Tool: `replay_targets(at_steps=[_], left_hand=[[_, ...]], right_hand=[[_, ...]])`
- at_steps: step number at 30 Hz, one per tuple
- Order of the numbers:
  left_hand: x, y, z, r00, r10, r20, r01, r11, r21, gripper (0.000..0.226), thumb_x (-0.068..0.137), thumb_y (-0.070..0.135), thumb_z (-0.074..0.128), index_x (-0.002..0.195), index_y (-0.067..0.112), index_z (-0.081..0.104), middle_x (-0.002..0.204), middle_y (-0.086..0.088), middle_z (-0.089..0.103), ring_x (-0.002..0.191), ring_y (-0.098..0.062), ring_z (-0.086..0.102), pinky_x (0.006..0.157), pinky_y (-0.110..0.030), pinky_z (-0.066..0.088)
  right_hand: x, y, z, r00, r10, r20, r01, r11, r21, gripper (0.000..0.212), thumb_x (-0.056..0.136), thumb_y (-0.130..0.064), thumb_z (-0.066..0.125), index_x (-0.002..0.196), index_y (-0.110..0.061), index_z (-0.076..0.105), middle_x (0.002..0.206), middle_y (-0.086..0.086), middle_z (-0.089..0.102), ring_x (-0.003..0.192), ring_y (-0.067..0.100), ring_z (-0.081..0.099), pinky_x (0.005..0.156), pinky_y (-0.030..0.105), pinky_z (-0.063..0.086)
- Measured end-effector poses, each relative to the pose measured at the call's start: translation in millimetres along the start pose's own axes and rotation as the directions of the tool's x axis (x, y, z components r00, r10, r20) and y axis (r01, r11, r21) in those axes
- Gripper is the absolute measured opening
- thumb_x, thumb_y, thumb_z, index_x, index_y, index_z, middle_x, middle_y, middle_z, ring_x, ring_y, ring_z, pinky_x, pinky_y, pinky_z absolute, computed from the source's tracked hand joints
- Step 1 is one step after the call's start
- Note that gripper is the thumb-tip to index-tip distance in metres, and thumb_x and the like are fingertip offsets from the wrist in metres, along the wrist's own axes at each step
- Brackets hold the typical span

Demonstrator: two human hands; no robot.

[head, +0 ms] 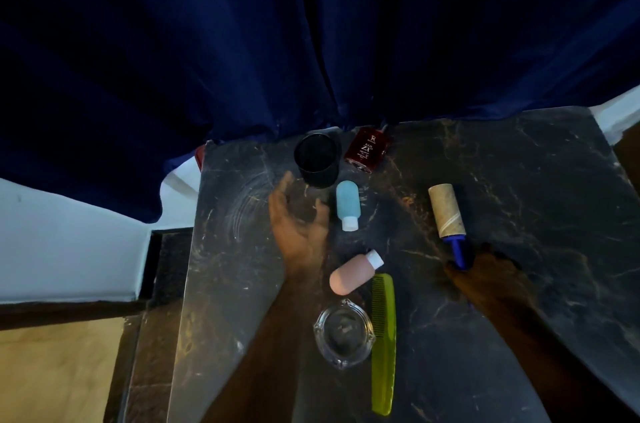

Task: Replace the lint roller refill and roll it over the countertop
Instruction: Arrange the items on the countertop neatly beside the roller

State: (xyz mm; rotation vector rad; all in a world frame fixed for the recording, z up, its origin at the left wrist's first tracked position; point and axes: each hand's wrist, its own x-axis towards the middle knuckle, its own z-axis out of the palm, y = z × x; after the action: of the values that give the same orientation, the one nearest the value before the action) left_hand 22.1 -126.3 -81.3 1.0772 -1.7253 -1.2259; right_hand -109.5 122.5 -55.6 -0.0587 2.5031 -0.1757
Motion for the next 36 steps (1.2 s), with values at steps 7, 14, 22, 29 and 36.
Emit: replay_targets(at_steps=[7,14,22,29,36], left_hand=[[40,-18,5,0.999,-0.032,0.043,0.03,0.999,0.042,0.088,0.081,0.017,0.087,0.155,0.015,0.04,0.152,0.001,0.047,0.141,-0.006,0.047,0.119,-0.027,0.04],[50,-28,12,0.983,-0.058,0.173,0.052,0.998,0.043,0.098,0.077,0.02,0.089,0.158,0.02,0.034,0.156,-0.005,0.043,0.143,-0.014,0.047,0.116,-0.038,0.048],[60,-33,13,0.972,-0.111,0.206,0.094,0.992,0.09,0.101,0.075,0.011,0.09,0.158,0.019,0.033,0.157,-0.007,0.044,0.144,-0.016,0.047,0.115,-0.044,0.049],[66,-33,14,0.963,-0.073,0.261,0.036,0.989,0.145,0.098,0.076,0.016,0.089,0.158,0.014,0.036,0.152,-0.01,0.046,0.142,-0.024,0.049,0.112,-0.05,0.05],[70,-25,11,0.953,-0.094,0.288,0.078,0.995,0.068,0.085,0.08,0.011,0.087,0.153,0.014,0.044,0.148,-0.006,0.049,0.139,-0.021,0.052,0.111,-0.048,0.051]], right_hand=[[0,-4,-1,1.0,0.0,-0.004,0.0,1.0,-0.024,0.069,0.082,-0.054,0.07,0.136,-0.016,0.051,0.122,0.015,0.061,0.112,0.034,0.06,0.098,0.051,0.049],[-5,-54,-29,0.963,-0.191,-0.192,0.189,0.981,-0.032,0.084,0.077,-0.076,0.06,0.132,-0.013,0.049,0.122,0.015,0.058,0.107,0.032,0.059,0.088,0.048,0.052],[22,-175,-2,0.806,-0.499,-0.318,0.548,0.833,0.083,0.051,0.08,-0.05,0.075,0.119,-0.023,0.055,0.119,0.006,0.063,0.11,0.027,0.061,0.087,0.04,0.053],[41,-224,19,0.813,-0.554,-0.182,0.58,0.736,0.35,0.059,0.08,-0.03,0.08,0.132,-0.023,0.052,0.131,0.004,0.063,0.119,0.021,0.061,0.091,0.031,0.05],[44,-234,21,0.812,-0.576,-0.1,0.541,0.677,0.499,0.065,0.083,-0.006,0.074,0.14,-0.02,0.047,0.13,-0.001,0.064,0.116,0.012,0.062,0.101,0.039,0.052]])
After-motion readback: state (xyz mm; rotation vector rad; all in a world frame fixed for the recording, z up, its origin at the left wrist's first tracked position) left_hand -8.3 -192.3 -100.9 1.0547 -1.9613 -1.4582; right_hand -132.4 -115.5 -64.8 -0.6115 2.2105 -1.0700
